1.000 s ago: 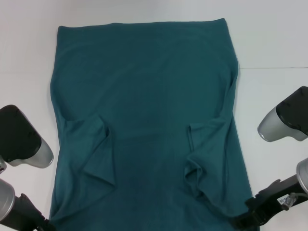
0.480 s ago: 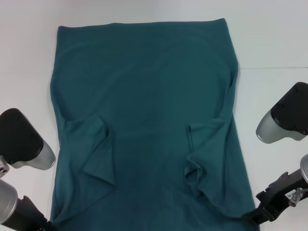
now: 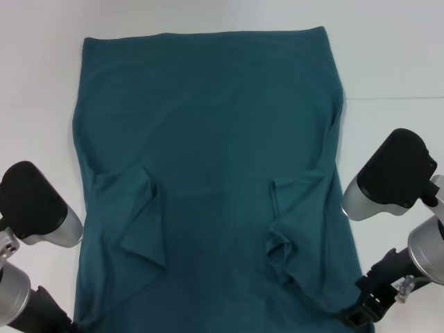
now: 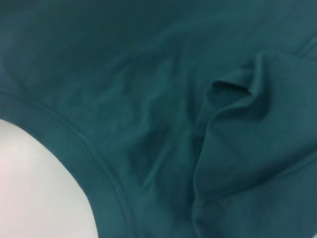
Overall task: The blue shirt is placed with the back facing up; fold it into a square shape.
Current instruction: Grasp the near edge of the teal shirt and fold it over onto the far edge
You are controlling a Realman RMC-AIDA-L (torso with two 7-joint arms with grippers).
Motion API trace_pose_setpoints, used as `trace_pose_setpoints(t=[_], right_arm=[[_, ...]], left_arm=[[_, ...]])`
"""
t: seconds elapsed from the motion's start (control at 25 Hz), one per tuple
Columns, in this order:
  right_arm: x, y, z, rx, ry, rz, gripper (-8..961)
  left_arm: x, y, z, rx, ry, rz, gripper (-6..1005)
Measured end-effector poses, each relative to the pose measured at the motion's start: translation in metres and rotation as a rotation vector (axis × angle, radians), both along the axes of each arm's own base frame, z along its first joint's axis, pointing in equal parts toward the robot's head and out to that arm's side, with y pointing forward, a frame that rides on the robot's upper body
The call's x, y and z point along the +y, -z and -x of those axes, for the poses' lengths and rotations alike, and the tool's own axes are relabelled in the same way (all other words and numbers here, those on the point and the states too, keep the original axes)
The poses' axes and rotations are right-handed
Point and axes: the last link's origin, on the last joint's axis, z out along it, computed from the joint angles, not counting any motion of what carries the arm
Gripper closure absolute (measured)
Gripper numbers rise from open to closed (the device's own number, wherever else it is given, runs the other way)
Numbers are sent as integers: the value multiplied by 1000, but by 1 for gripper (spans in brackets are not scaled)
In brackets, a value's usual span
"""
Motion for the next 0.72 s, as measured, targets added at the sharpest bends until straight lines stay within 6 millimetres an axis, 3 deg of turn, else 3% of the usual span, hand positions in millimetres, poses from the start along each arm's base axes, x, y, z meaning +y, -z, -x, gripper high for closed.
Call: trace_pose_setpoints(t=[0.6,0.72], right_arm=[[8,16,-1,-55,-33,10,336],[7,18,-2,-59,-31,17,439]], left_arm=[[3,1,-2,-2,10,-4,963],[3,1,-1,-2,8,-4,963]])
